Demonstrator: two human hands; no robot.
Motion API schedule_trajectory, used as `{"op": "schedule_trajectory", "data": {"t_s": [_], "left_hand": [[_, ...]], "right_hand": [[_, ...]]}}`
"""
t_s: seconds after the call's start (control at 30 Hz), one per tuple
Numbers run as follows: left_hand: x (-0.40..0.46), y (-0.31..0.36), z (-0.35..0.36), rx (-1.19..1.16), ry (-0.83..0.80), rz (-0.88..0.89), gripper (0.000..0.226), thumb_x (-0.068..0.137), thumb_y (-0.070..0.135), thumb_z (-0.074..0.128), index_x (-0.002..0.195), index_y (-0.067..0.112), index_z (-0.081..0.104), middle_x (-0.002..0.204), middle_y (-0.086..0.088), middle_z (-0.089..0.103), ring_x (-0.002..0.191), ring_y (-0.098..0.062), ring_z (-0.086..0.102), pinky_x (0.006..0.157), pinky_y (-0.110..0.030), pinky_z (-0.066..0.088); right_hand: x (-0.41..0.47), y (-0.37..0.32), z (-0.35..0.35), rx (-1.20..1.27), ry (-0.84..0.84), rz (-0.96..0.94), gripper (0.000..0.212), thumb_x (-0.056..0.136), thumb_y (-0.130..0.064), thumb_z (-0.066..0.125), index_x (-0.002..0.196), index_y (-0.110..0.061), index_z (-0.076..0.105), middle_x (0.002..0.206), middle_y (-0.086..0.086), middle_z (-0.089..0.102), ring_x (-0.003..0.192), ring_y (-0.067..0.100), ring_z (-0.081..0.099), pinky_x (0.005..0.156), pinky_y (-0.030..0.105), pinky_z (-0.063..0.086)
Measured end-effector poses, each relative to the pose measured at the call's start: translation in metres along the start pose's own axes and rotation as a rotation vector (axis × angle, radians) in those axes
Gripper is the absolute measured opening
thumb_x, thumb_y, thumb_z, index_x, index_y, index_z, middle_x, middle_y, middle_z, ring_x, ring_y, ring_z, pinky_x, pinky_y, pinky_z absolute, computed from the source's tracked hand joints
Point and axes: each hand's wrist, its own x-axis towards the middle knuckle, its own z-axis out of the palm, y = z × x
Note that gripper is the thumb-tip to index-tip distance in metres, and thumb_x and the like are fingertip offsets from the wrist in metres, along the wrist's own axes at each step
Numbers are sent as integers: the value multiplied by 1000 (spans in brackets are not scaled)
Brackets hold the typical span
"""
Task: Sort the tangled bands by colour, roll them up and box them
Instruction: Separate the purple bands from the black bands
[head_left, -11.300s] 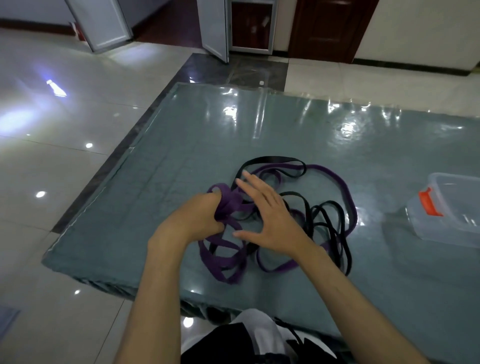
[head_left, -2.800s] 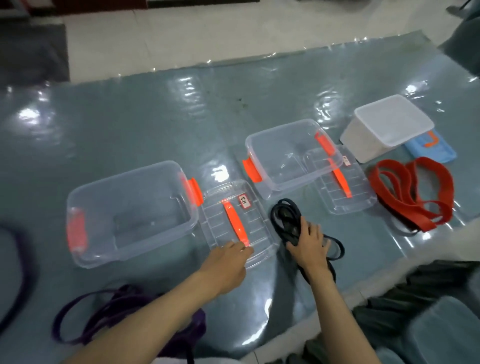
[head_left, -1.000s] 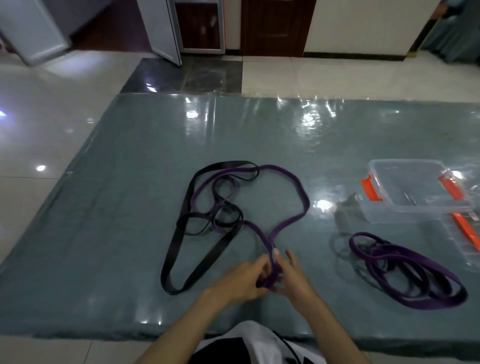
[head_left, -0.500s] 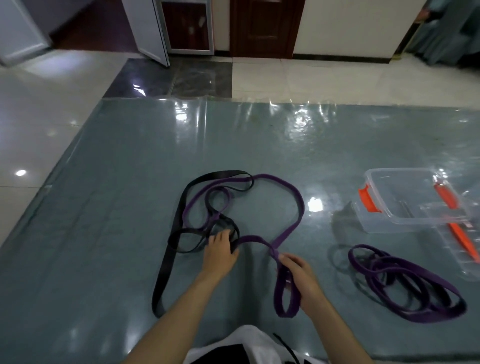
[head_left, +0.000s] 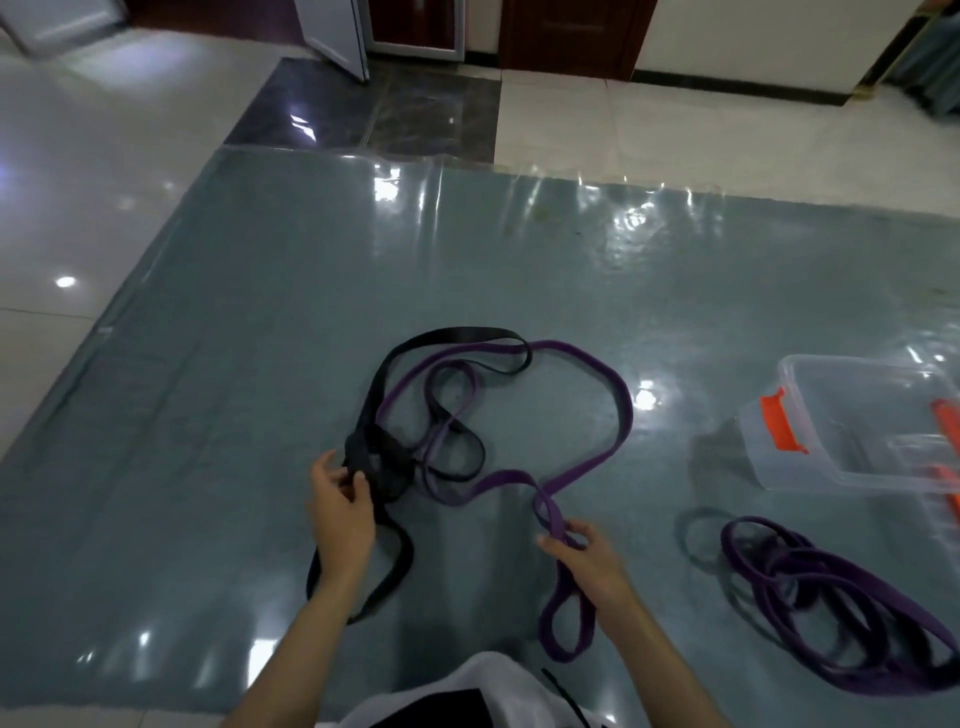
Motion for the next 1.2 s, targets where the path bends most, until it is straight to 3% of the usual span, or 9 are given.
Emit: {"op": "schedule_trajectory", "data": {"t_s": [0.1,0.37,0.43,0.53,0.67,0.87,0.97,1.07,1.2], "left_hand": [[11,5,-6,220,35,5,59,96,-6,63,151,3,44,146,-22,52,130,-41,53,112,-55,45],[54,59,36,404,-176,533,37,92,-14,55,120,5,68,141,-15,55,138,-35,48,115,-51,44],[74,68,52,490,-331,447,37,96,-1,61,132,7,61,143,-14,52,134,-33,50,110,-51,47],[100,69,72,792,-566,192,77,96,32,72,159,16,32,161,-18,34,146,-38,37,121,-50,35],[119,67,87,966,-650,46,113,82,61,79,165,20,13,164,-17,29,150,-37,31,123,-52,32],[114,60,97,1146,-686,124,72,85,62,72,140,22,49,160,-17,31,142,-40,37,114,-55,38],[110,55,94,998,-561,234,26,90,35,74,107,18,64,128,-10,57,117,-33,58,92,-43,52],[108,61,86,744,-379,334,8,97,18,67,100,14,60,96,-6,68,87,-28,68,70,-40,56],[112,83,75,584,-123,477,9,99,14,65,106,15,62,93,-6,72,88,-30,67,90,-48,52]], "right_hand": [[5,3,4,-60,-64,-11,17,93,-22,78,107,-13,77,97,6,81,82,16,78,64,19,56],[22,8,-4,-138,76,-97,24,99,-12,67,78,-24,71,57,-22,67,54,-10,61,52,7,45],[25,10,-9,-149,105,-116,23,99,-13,67,79,-22,71,57,-19,67,53,-8,60,51,10,44],[25,13,-13,-149,117,-141,19,100,-15,65,85,-21,73,68,-10,69,60,0,62,57,17,46],[28,14,-17,-86,112,-152,10,100,-15,67,100,-22,74,90,-1,74,83,12,69,68,21,50],[40,18,-12,-58,94,-138,10,97,-11,72,98,-20,74,91,4,75,87,20,71,75,31,55],[47,15,-4,-46,73,-137,10,96,-9,72,102,-17,74,94,5,74,89,22,70,79,34,56],[51,9,-3,6,77,-168,10,97,-10,72,103,-18,73,95,4,74,90,22,70,81,37,58],[49,1,-12,90,136,-173,6,98,-24,73,105,-23,73,95,2,76,93,22,73,81,39,60]]}}
